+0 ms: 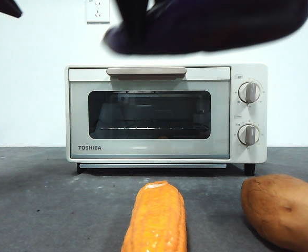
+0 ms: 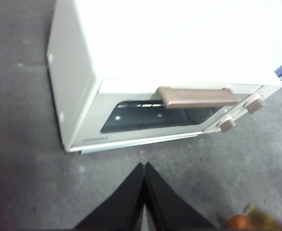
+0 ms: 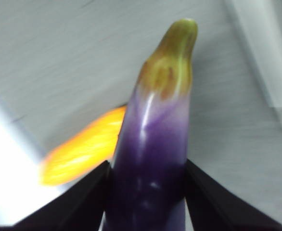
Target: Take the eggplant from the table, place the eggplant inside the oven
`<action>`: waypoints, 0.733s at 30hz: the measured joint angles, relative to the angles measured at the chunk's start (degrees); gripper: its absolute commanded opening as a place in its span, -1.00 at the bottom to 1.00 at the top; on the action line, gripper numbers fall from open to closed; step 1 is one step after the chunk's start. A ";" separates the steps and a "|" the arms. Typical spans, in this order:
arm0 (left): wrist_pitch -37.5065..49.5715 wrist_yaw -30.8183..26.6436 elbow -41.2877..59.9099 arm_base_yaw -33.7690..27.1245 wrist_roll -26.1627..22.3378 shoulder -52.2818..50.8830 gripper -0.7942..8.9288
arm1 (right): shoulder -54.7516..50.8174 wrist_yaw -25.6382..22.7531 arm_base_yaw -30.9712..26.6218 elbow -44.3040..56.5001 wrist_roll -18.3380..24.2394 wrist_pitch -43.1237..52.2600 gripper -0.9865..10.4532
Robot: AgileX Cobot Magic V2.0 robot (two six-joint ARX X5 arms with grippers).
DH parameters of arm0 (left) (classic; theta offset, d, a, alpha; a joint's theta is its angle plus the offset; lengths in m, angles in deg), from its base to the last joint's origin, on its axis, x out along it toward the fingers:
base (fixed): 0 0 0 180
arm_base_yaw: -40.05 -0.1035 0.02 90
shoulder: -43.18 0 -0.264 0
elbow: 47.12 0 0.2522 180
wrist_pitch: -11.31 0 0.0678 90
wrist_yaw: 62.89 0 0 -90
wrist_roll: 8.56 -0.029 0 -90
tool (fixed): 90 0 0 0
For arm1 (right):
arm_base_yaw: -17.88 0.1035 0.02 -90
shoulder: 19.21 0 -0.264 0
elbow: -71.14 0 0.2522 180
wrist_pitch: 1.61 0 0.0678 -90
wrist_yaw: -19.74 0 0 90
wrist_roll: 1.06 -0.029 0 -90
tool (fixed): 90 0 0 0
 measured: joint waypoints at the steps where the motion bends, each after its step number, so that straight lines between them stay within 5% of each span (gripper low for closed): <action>1: 0.76 0.00 -0.61 0.50 0.00 1.09 -0.82 | -1.57 -1.05 -0.09 0.04 0.11 0.02 -0.50; 11: 3.91 -0.94 -8.24 9.07 -0.50 14.75 -0.82 | -18.18 -3.74 -0.07 0.04 0.70 0.02 -0.50; 22: 2.64 -10.12 -24.20 20.46 -5.86 33.35 -0.82 | -30.56 -3.74 -0.07 0.04 0.55 0.02 -0.50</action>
